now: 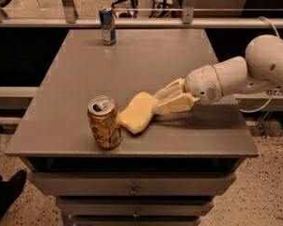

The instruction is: Move sponge near orange can

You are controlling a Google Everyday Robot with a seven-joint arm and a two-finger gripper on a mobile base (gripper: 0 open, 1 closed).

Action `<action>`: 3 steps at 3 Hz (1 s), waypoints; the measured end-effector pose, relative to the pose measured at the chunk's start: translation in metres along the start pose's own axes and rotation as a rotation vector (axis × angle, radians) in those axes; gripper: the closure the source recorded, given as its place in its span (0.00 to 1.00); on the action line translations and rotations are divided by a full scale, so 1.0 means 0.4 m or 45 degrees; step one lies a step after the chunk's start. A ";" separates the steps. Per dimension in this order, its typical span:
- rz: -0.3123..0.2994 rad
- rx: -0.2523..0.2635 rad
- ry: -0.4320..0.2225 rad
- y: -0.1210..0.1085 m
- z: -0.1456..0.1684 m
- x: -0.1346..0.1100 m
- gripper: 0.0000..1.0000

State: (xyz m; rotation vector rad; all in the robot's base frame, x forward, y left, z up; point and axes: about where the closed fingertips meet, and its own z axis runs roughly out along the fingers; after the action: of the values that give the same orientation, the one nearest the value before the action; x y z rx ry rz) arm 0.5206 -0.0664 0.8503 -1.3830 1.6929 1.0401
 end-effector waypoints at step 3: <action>-0.039 0.073 0.035 -0.015 -0.074 -0.025 0.00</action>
Offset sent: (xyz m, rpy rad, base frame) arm 0.0049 -0.0232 0.0219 -0.0425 -0.0528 -0.0320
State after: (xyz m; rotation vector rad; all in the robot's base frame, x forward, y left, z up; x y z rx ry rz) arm 0.5272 -0.0896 0.8711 -1.3881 1.7030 0.9522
